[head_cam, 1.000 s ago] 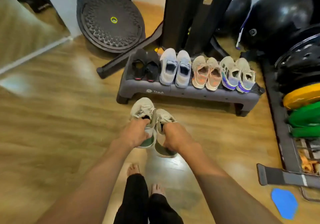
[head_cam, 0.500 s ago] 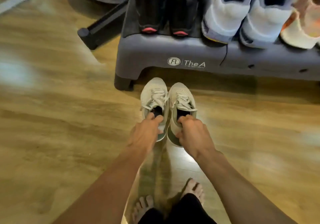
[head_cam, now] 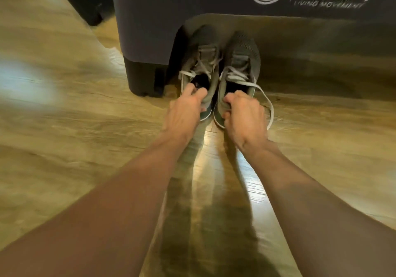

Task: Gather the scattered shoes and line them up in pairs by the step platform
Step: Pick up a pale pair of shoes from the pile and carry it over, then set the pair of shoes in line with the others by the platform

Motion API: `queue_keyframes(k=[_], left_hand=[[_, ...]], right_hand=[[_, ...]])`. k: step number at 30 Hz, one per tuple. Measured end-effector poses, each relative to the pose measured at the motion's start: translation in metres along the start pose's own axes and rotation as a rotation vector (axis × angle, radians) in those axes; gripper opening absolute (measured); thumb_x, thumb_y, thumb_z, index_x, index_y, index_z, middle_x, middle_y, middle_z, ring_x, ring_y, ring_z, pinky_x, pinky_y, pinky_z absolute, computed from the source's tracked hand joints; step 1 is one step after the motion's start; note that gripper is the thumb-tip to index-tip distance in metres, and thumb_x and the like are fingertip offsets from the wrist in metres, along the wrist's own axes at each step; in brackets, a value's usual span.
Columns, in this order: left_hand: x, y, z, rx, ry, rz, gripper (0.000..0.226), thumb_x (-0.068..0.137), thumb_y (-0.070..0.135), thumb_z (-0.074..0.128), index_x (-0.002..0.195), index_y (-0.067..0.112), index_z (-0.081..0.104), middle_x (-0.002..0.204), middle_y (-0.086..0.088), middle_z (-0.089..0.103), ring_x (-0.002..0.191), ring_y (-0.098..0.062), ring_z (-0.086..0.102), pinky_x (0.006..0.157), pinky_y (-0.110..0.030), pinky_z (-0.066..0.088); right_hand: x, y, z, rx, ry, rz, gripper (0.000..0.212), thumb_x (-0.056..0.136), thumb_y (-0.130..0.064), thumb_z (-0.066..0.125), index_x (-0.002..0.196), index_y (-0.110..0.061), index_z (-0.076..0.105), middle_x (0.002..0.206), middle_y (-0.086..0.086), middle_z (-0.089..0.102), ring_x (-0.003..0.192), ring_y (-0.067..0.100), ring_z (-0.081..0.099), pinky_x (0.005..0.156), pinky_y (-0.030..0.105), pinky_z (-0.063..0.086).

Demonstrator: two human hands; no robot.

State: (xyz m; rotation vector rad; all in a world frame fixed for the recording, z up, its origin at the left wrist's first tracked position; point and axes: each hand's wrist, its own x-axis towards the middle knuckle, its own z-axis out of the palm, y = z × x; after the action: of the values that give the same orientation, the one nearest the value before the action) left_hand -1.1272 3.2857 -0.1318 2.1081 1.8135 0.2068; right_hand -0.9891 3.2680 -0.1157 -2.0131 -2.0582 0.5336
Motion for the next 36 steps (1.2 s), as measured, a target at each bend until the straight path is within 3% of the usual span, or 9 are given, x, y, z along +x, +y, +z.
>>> queue_keyframes(k=[5,10,15,19,26,30,36], left_hand=[[0.046,-0.019,-0.003,0.02,0.046,-0.067,0.032,0.095,0.02,0.053,0.127,0.023,0.047,0.133,-0.008,0.044,0.103,-0.038,0.057,0.083,-0.048,0.05],[0.047,-0.023,-0.004,0.016,0.109,-0.099,0.036,0.092,0.01,0.052,0.127,0.021,0.049,0.131,-0.008,0.047,0.104,-0.036,0.058,0.081,-0.044,0.049],[0.041,0.007,-0.031,0.137,-0.009,-0.21,0.046,0.091,0.014,0.058,0.133,0.021,0.041,0.13,-0.011,0.046,0.107,-0.043,0.056,0.076,-0.047,0.043],[0.018,0.057,-0.082,0.021,-0.064,-0.194,0.04,0.09,0.024,0.054,0.129,0.022,0.045,0.129,-0.01,0.05,0.111,-0.04,0.054,0.082,-0.046,0.043],[-0.039,0.138,-0.256,-0.151,-0.146,-0.114,0.024,0.084,0.021,0.049,0.1,0.028,0.065,0.107,0.0,0.068,0.101,-0.027,0.061,0.089,-0.042,0.049],[-0.069,0.205,-0.39,-0.232,-0.086,0.022,0.022,0.088,0.021,0.047,0.101,0.024,0.064,0.105,0.0,0.068,0.1,-0.025,0.061,0.088,-0.043,0.049],[-0.123,0.337,-0.594,-0.249,0.022,0.372,0.024,0.089,0.026,0.046,0.106,0.027,0.063,0.103,0.005,0.068,0.094,-0.019,0.062,0.085,-0.038,0.049]], right_hand=[[0.051,-0.004,0.007,0.012,0.077,-0.048,0.03,0.086,-0.01,0.059,0.116,-0.016,0.061,0.113,0.009,0.06,0.101,0.033,0.06,0.08,0.038,0.048],[0.062,-0.01,0.006,0.048,0.076,-0.021,0.026,0.092,-0.013,0.051,0.116,-0.015,0.061,0.112,0.015,0.06,0.099,0.039,0.059,0.075,0.039,0.044],[0.05,-0.019,-0.021,0.007,-0.036,0.045,0.044,0.09,-0.006,0.046,0.128,-0.025,0.055,0.123,0.013,0.057,0.111,0.038,0.055,0.081,0.041,0.044],[0.021,-0.042,-0.076,0.073,-0.07,0.09,0.038,0.088,-0.017,0.055,0.125,-0.023,0.055,0.124,0.009,0.057,0.111,0.034,0.056,0.075,0.037,0.041],[-0.048,-0.095,-0.257,0.234,-0.102,0.153,0.032,0.086,-0.012,0.052,0.114,-0.026,0.061,0.118,0.004,0.062,0.11,0.029,0.057,0.081,0.034,0.044],[-0.094,-0.129,-0.401,0.36,0.021,0.211,0.037,0.088,-0.018,0.056,0.124,-0.024,0.059,0.122,0.001,0.063,0.111,0.023,0.058,0.093,0.033,0.044],[-0.195,-0.179,-0.634,0.32,0.247,0.235,0.037,0.088,-0.018,0.058,0.125,-0.022,0.059,0.122,0.003,0.063,0.107,0.022,0.06,0.093,0.036,0.047]])
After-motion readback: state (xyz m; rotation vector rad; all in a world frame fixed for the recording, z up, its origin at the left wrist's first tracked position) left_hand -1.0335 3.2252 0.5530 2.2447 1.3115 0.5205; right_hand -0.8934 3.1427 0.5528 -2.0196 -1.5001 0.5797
